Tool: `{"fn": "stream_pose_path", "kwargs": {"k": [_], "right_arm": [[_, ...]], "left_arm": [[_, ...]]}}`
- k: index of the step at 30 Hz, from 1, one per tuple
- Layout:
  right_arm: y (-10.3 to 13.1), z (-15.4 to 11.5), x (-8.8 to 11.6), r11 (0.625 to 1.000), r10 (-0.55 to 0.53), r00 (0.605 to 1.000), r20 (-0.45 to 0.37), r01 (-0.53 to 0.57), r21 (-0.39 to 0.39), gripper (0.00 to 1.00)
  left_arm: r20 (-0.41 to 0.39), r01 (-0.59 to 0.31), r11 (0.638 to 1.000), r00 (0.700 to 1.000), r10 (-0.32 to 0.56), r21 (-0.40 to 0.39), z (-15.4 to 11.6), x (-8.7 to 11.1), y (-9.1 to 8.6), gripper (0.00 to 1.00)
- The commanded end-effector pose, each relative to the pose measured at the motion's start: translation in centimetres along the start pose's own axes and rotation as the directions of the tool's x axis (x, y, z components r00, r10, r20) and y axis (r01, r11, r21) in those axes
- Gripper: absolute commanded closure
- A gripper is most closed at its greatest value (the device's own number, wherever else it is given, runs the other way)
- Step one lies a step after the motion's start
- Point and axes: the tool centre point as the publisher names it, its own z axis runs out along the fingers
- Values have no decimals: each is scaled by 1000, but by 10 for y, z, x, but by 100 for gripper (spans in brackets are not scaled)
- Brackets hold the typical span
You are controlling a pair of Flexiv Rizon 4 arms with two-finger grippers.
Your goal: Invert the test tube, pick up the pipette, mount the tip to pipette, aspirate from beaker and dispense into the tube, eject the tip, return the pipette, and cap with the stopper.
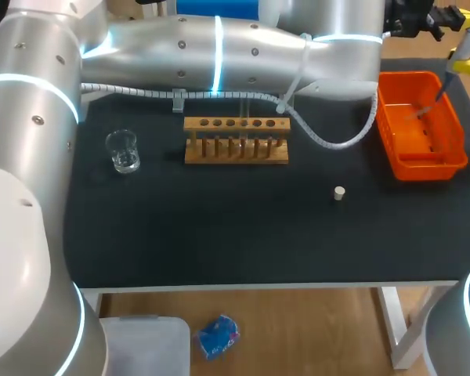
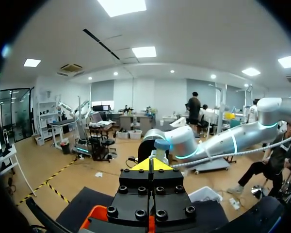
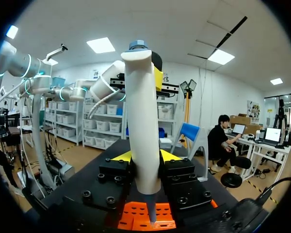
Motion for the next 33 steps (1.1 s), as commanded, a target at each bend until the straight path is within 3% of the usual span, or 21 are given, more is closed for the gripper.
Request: {"fn": "stream_pose_path", "kwargs": {"k": [1, 10, 14, 21, 28, 29, 30, 33], "right_arm": [[7, -1, -6, 1000, 1, 1000, -7, -1, 1, 100], [7, -1, -6, 1000, 1, 1000, -7, -1, 1, 100], [7, -1, -6, 1000, 1, 1000, -7, -1, 1, 100], [7, -1, -6, 1000, 1, 1000, -7, -1, 1, 100], [7, -1, -6, 1000, 1, 1000, -7, -1, 1, 100], [7, -1, -6, 1000, 1, 1000, -7, -1, 1, 100], [7, -1, -6, 1000, 1, 1000, -7, -1, 1, 100], [7, -1, -6, 1000, 1, 1000, -7, -1, 1, 100]], "left_arm": [[67, -3, 1000, 998, 2, 9, 4, 7, 13, 100], [72, -6, 1000, 997, 5, 15, 1, 6, 10, 100], [67, -25, 999, 998, 23, 30, -4, 4, -2, 100], [64, -75, 996, 995, 72, 49, -20, -1, -38, 100], [65, -85, 996, 994, 83, 37, -42, -5, -55, 100], [67, -82, 996, 995, 79, 38, -48, -5, -57, 60], [77, -79, 996, 994, 76, 34, -54, -5, -58, 0], [119, -70, 997, 990, 71, -10, -68, -1, -59, 0]]}}
